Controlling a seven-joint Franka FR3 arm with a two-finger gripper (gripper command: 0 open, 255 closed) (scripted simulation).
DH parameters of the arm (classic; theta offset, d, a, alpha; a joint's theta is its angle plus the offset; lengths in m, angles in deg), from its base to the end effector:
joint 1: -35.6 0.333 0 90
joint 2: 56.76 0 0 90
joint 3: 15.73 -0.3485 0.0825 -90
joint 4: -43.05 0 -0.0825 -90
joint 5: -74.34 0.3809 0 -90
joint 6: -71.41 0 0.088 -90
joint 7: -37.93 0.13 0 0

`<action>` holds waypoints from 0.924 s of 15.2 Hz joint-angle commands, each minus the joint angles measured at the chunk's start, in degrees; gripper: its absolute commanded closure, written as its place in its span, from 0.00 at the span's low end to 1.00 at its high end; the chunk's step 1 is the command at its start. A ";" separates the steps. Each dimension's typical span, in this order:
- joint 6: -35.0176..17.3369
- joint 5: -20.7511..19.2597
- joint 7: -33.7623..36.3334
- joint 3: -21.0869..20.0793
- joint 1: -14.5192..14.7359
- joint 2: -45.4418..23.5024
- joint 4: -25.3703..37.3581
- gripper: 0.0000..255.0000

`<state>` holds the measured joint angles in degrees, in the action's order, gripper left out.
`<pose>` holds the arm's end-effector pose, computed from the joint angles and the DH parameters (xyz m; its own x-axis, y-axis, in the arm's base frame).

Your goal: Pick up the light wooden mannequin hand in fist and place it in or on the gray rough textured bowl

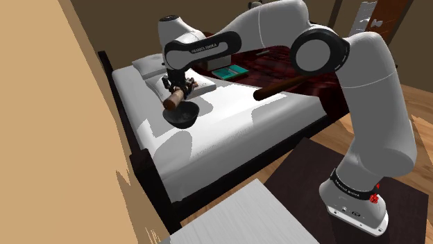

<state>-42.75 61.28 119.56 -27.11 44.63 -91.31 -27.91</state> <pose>0.7316 0.2112 0.4419 0.4979 -0.8574 0.1299 -0.8466 -0.5131 -0.1413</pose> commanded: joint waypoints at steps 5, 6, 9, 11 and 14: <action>-2.60 -0.69 1.82 0.07 1.12 -1.27 -1.43 1.00; -3.27 -0.76 1.93 0.11 1.10 -1.40 -1.97 1.00; -5.24 -1.00 2.26 0.23 1.05 -1.90 -3.47 1.00; -6.52 -1.16 2.48 0.33 1.03 -2.30 -4.37 1.00; -7.17 -1.25 2.60 0.38 1.03 -2.52 -4.81 1.00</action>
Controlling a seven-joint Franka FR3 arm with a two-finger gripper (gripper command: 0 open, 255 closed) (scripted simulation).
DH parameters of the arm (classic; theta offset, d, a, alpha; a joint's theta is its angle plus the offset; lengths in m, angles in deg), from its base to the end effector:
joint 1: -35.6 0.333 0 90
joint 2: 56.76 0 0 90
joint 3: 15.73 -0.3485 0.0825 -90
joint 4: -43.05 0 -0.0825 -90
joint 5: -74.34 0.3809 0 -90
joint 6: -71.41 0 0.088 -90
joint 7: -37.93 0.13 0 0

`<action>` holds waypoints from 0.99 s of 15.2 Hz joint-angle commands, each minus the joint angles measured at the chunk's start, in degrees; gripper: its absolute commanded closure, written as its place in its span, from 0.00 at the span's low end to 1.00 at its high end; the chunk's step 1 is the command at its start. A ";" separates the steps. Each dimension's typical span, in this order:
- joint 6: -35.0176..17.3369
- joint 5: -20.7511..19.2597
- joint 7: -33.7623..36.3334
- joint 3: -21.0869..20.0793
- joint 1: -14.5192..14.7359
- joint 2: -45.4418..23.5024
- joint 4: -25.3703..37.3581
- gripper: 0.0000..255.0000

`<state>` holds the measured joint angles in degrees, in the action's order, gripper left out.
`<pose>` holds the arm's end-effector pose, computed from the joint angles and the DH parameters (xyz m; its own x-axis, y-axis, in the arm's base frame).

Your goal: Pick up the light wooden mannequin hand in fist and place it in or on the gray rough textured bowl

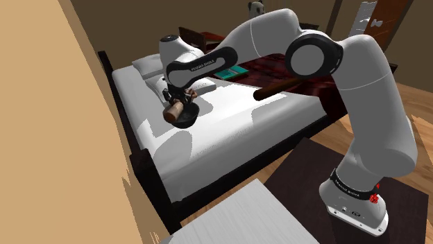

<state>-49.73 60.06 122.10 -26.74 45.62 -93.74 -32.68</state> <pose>0.7313 0.2265 0.3816 0.4964 -0.8582 0.1306 -0.8474 -0.5117 -0.1418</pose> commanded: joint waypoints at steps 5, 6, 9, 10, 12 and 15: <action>-0.18 -0.03 0.06 0.00 0.04 -0.09 -0.03 1.00; -0.18 -0.03 0.06 0.00 0.04 -0.09 -0.03 1.00; -0.19 -0.03 0.06 0.00 0.04 -0.10 -0.03 0.00; -0.20 -0.03 0.06 0.00 0.04 -0.10 -0.04 0.00; -0.18 -0.03 0.06 0.00 0.04 -0.09 -0.03 0.00; 3.66 0.59 -0.29 -0.45 0.10 2.78 0.96 0.00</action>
